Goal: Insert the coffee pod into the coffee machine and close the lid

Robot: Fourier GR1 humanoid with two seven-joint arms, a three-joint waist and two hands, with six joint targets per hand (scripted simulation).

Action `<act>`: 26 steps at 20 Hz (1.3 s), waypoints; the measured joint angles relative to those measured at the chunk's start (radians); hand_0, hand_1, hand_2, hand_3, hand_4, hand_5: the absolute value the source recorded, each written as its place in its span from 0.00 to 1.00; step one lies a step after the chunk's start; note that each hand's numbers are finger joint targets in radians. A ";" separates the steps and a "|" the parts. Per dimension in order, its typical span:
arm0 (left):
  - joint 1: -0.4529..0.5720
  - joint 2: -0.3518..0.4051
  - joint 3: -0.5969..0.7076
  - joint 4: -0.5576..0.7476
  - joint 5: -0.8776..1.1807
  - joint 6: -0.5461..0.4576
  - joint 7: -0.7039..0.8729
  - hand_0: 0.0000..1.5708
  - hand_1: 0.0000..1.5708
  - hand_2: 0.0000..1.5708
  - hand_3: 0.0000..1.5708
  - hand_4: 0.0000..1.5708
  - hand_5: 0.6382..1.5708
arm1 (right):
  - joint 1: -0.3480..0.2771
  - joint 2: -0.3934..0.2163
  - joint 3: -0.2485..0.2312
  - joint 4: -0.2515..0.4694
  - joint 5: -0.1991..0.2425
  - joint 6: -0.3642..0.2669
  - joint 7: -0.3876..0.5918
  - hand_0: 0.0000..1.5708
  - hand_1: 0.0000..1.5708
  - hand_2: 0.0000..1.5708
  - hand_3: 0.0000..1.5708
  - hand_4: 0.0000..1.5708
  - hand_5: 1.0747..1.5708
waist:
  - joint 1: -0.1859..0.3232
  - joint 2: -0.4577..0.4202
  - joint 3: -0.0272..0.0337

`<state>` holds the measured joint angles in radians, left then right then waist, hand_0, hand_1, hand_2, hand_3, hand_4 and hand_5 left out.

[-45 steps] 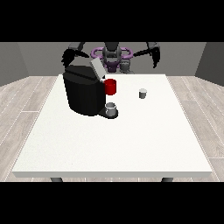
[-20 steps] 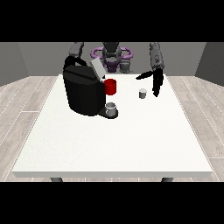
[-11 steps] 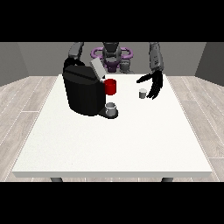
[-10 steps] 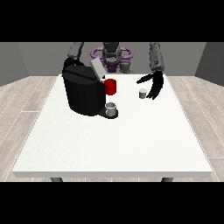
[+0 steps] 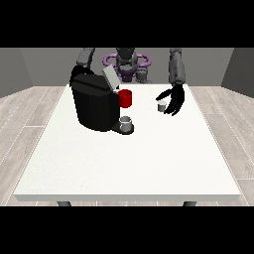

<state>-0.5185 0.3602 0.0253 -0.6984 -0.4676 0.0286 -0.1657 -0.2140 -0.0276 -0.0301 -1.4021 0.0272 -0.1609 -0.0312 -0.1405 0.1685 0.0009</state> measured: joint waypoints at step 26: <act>-0.155 -0.006 -0.026 0.080 -0.152 0.051 -0.117 0.85 0.85 0.89 0.87 0.38 1.00 | -0.014 0.004 -0.033 0.099 -0.056 -0.003 -0.037 0.00 0.00 0.00 0.00 0.31 1.00 | 0.022 -0.036 -0.0006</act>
<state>-0.6735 0.3537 -0.0008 -0.6181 -0.6201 0.0793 -0.2831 -0.2276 -0.0235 -0.0635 -1.3029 -0.0290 -0.1636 -0.0682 -0.1181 0.1322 0.0003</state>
